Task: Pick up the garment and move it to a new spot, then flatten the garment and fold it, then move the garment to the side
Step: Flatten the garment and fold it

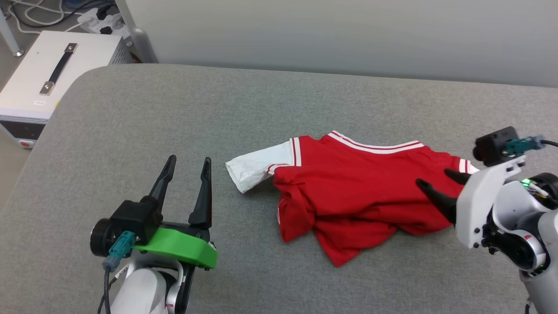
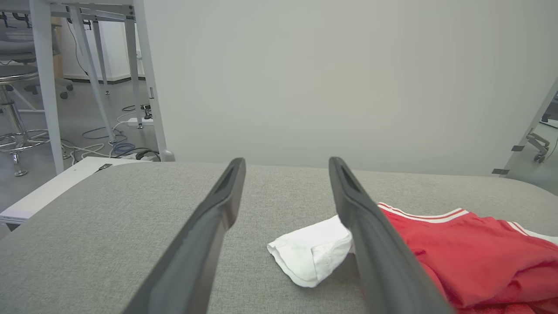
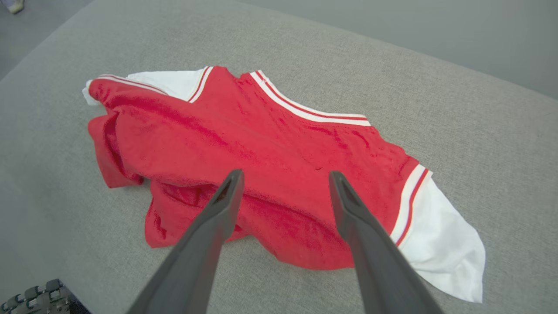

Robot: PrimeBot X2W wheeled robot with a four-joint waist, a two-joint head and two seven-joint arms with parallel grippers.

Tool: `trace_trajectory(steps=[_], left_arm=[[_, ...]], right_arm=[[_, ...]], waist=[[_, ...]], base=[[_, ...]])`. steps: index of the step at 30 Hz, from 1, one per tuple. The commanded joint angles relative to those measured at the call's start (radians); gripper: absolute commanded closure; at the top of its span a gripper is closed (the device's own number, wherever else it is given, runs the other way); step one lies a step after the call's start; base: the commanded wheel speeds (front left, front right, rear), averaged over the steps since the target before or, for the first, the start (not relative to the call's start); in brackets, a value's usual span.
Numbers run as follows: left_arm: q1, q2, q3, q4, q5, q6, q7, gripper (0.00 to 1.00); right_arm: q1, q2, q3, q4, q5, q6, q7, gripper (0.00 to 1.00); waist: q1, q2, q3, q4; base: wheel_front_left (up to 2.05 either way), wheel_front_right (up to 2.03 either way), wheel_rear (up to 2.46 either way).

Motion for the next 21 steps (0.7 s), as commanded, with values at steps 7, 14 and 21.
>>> trace_trajectory(steps=[7,14,21], left_arm=[[-0.012,-0.015,-0.015,0.01,-0.011,0.0,-0.001,0.0],[-0.028,-0.024,-0.018,0.022,-0.014,-0.002,-0.011,0.0],[-0.054,-0.04,-0.031,0.043,-0.011,-0.012,-0.018,0.0]], right_arm=[[-0.058,0.046,0.098,-0.018,0.03,-0.001,0.246,0.0],[-0.116,0.081,0.198,0.088,0.006,-0.001,0.351,0.0],[-0.17,0.087,0.298,0.219,-0.014,-0.001,0.385,0.0]], waist=[[0.0001,-0.0001,0.055,0.099],[0.0001,-0.0001,0.09,0.172],[0.0001,-0.0001,0.111,0.218]], base=[[0.0,0.0,0.0],[0.0,0.0,0.0],[0.0,0.0,0.0]])
